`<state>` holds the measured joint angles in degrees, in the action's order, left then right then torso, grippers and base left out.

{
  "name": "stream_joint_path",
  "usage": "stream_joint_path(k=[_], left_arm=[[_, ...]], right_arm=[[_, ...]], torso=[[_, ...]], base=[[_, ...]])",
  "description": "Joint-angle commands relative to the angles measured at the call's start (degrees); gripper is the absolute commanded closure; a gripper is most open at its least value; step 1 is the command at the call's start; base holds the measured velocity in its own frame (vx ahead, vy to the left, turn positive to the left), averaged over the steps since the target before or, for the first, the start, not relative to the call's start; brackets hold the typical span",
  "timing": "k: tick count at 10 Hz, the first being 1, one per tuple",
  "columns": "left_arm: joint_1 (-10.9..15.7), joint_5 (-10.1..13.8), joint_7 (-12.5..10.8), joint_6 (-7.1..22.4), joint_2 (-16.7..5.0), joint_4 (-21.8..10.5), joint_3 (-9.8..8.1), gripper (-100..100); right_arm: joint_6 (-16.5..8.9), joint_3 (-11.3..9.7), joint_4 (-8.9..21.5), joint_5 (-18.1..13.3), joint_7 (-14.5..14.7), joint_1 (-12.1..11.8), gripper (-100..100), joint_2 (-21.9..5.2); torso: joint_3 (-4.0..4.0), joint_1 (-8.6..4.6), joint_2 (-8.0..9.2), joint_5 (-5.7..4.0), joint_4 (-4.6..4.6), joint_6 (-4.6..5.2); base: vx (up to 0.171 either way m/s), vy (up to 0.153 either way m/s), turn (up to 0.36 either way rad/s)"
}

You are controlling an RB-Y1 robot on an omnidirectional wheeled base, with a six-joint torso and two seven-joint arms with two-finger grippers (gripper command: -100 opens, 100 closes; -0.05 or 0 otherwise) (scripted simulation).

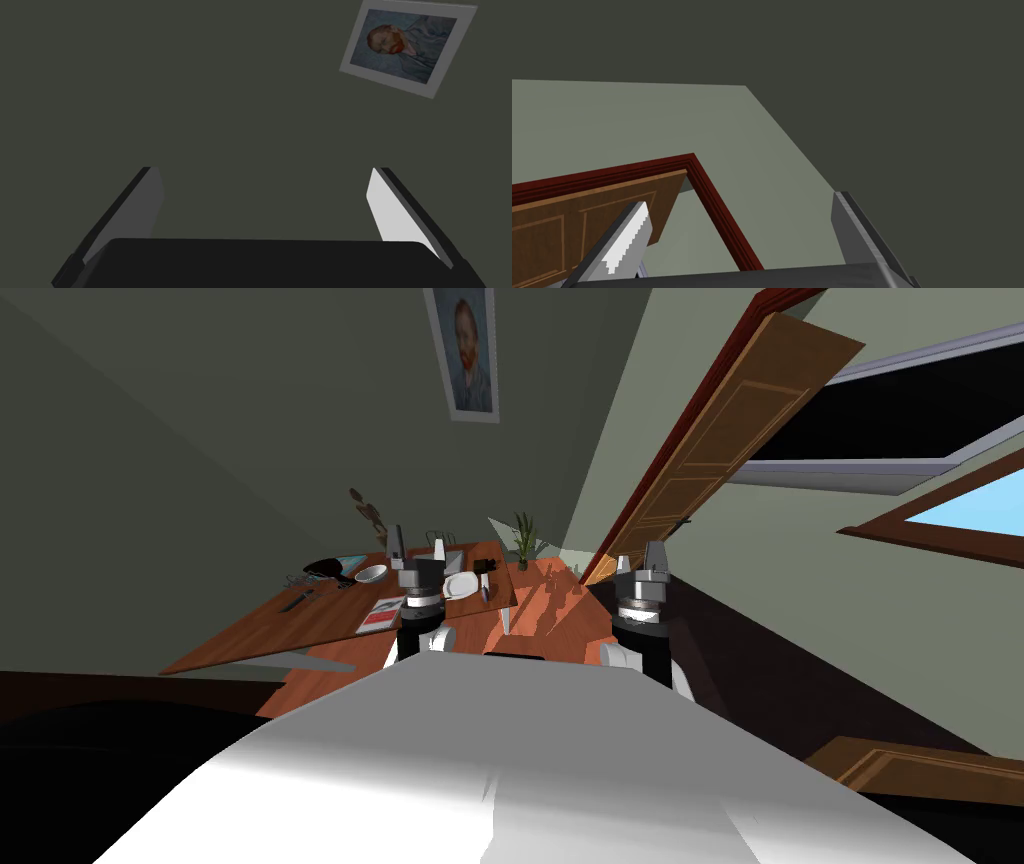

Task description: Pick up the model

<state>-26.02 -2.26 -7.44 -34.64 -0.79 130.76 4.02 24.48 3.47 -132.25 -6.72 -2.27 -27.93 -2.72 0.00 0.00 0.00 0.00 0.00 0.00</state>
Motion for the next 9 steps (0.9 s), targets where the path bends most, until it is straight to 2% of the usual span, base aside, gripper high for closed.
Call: stream_joint_path(k=[1,6,7,9], left_arm=[[0.26,0.16,0.07,1.15,-2.49,-1.24,0.42,-100],[1.32,0.99,0.31,6.38,-7.87,-6.64,2.27,-100],[1.32,0.99,0.31,6.38,-7.87,-6.64,2.27,-100],[1.84,1.48,0.41,9.26,-9.97,-9.49,3.29,-100]], right_arm=[[0.0,0.0,0.0,0.0,0.0,0.0,0,0.0],[0.0,-0.01,0.0,0.0,0.0,0.02,0,0.0],[0.0,-0.01,0.0,0.0,0.0,0.02,0,0.0],[0.0,-0.01,0.0,0.0,0.0,0.01,0,0.0]], torso=[[0.0,0.0,0.0,0.0,0.0,0.0],[0.22,-0.14,0.38,-0.03,0.08,0.03],[0.25,-0.14,0.43,-0.03,0.09,0.02],[0.18,-0.09,0.31,-0.02,0.07,0.01]], base=[[-0.041,-0.02,-0.079],[-0.1,-0.037,-0.105],[-0.088,-0.028,-0.016],[-0.081,-0.045,-0.113]])
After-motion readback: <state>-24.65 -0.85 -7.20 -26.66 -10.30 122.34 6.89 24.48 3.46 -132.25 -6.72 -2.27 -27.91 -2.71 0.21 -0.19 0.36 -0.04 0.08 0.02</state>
